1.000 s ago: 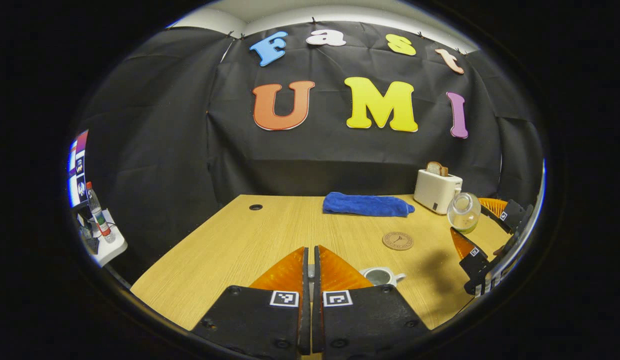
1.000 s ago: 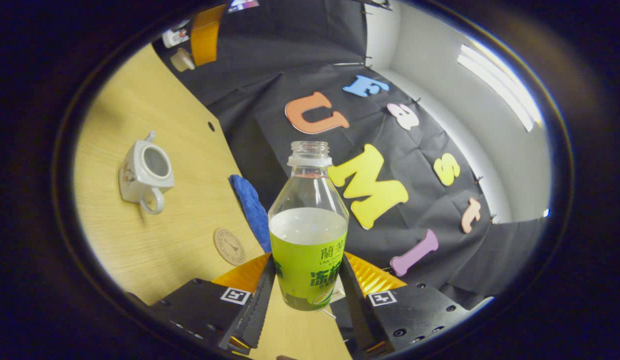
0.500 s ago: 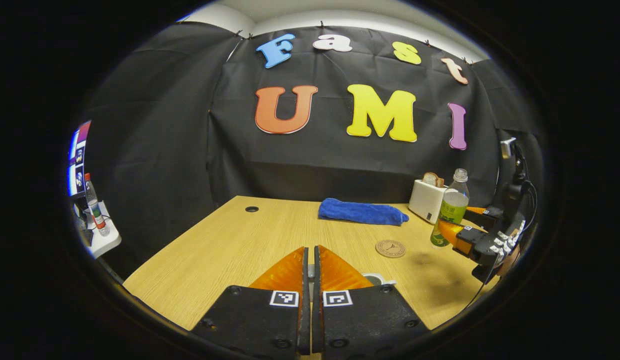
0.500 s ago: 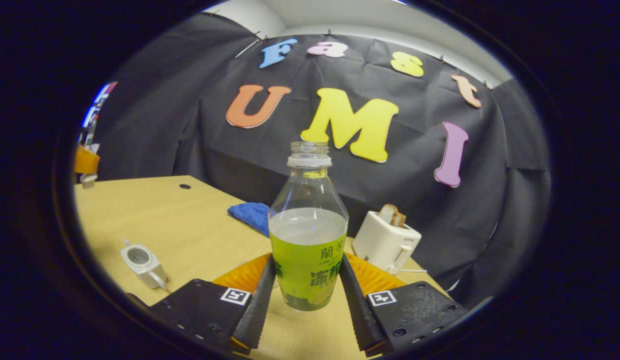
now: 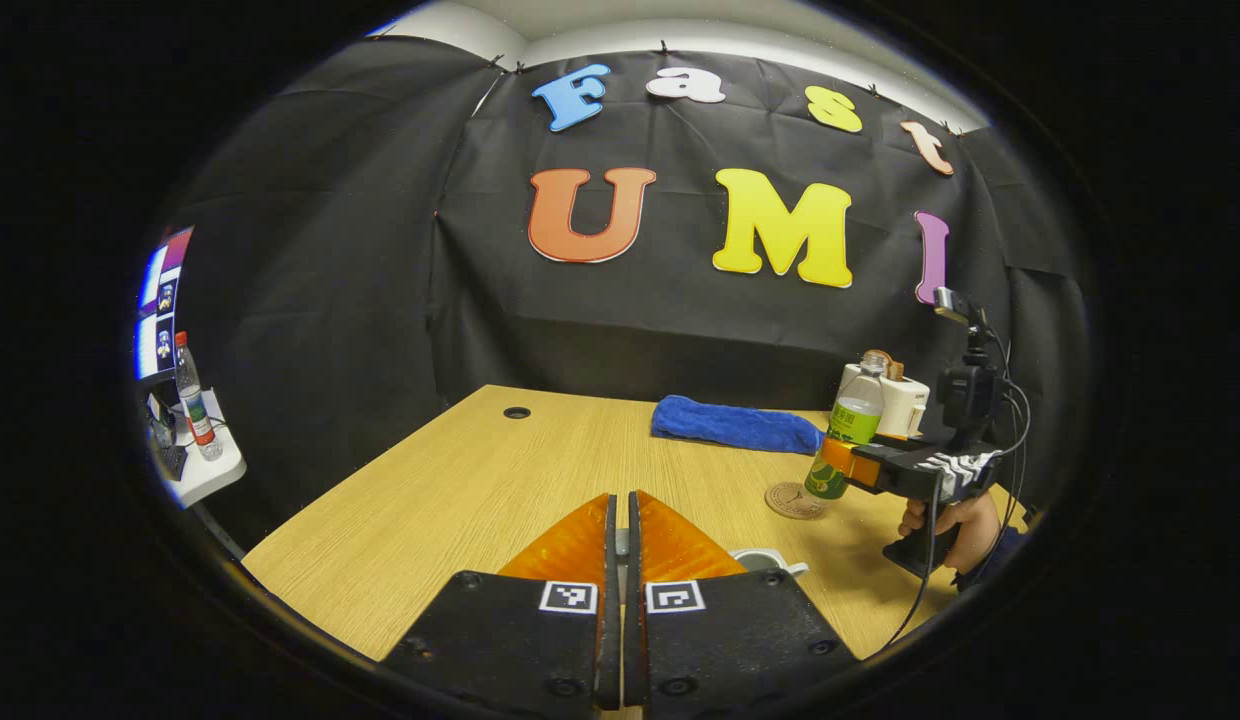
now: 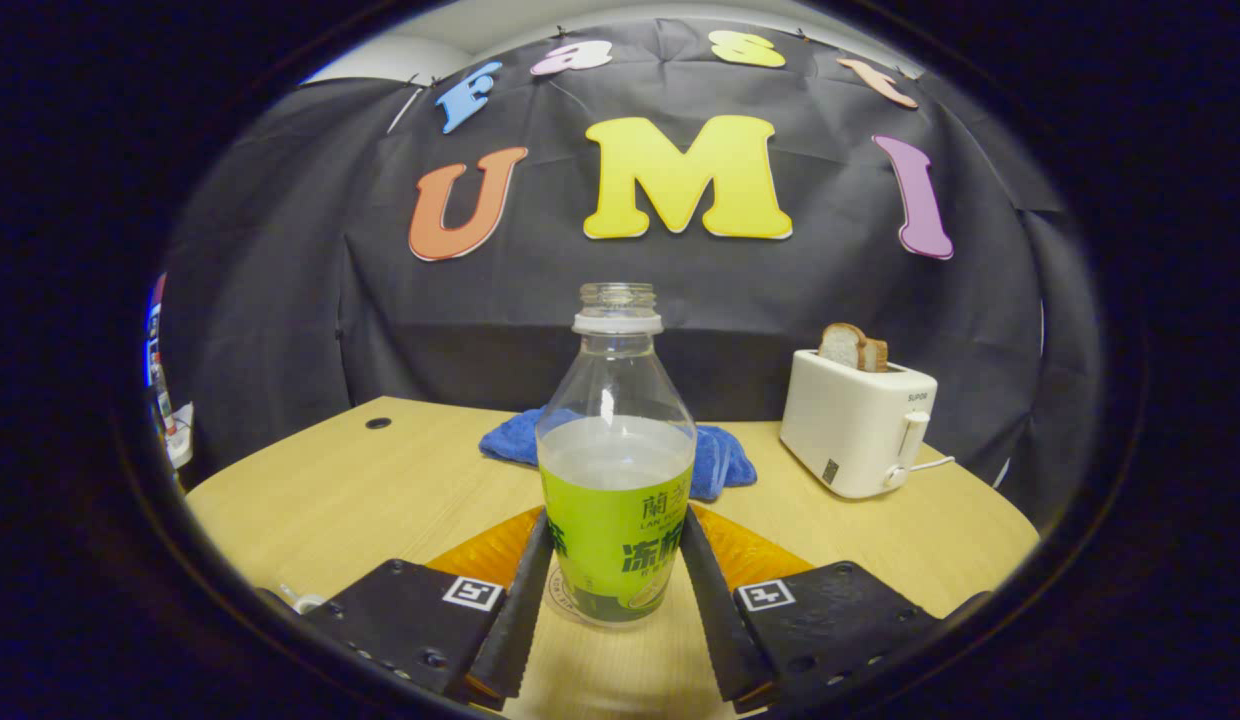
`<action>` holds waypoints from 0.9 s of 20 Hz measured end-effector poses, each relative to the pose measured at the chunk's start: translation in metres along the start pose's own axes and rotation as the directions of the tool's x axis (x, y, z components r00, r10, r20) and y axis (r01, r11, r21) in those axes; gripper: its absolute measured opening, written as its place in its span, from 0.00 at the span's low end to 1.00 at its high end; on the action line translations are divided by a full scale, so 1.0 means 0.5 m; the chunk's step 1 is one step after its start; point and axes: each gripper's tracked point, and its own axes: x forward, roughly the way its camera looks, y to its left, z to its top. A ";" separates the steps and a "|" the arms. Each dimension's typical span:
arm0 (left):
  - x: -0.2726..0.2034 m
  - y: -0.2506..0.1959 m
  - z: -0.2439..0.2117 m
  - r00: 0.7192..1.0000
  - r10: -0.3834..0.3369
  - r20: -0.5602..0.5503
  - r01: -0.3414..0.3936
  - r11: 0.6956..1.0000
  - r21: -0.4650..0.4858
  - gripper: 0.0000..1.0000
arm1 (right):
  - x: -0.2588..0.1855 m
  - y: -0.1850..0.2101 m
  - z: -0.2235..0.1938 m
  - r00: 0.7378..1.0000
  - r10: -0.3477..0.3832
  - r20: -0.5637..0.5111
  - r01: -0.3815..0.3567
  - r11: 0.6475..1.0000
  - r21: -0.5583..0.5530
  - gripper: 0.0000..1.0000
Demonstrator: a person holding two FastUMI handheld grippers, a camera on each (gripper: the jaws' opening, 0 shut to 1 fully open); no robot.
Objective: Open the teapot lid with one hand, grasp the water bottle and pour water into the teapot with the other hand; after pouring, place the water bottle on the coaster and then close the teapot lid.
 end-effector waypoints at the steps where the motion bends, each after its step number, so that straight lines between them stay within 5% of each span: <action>1: 0.001 0.002 -0.004 1.000 0.003 -0.003 -0.003 1.000 0.001 0.04 | 0.014 0.002 -0.001 1.000 -0.003 -0.004 0.003 1.000 0.011 0.70; 8: 0.012 0.002 -0.015 1.000 0.012 -0.023 -0.012 1.000 0.013 0.04 | 0.060 0.018 -0.022 1.000 -0.014 -0.009 0.014 1.000 -0.011 0.70; 18: 0.019 -0.020 -0.022 1.000 0.015 -0.027 -0.014 0.999 0.046 0.04 | -0.003 0.005 0.017 1.000 0.012 0.014 -0.012 1.000 -0.016 0.75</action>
